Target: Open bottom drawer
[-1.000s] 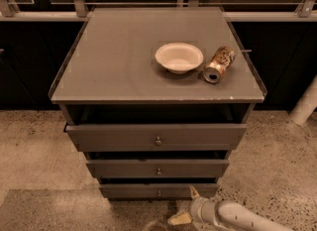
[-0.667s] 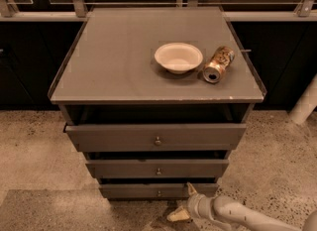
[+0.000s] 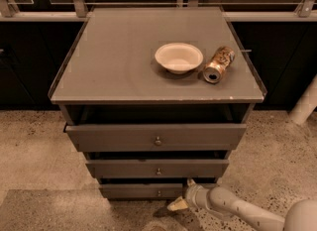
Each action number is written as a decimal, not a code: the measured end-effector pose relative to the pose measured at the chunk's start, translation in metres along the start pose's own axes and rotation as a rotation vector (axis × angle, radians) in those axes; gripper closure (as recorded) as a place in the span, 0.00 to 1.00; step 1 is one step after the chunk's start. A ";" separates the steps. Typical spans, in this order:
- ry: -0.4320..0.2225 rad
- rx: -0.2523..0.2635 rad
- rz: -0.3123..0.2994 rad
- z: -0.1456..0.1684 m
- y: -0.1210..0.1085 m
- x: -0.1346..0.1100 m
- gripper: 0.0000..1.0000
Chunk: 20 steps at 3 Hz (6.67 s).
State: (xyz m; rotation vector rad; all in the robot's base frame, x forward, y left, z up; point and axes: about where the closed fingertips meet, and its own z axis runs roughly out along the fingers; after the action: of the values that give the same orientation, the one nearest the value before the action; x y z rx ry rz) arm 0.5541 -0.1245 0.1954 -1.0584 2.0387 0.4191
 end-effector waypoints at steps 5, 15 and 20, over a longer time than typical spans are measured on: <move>0.063 -0.133 -0.047 0.025 0.015 0.008 0.00; 0.195 -0.427 0.062 -0.014 0.076 0.024 0.00; 0.097 -0.603 0.244 -0.067 0.142 0.039 0.00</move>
Offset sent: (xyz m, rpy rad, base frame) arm 0.0389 0.0021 -0.0279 -0.0404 -0.0067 0.0353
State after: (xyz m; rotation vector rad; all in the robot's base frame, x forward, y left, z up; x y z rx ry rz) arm 0.3945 -0.1008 0.1992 -1.1875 2.1919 1.1830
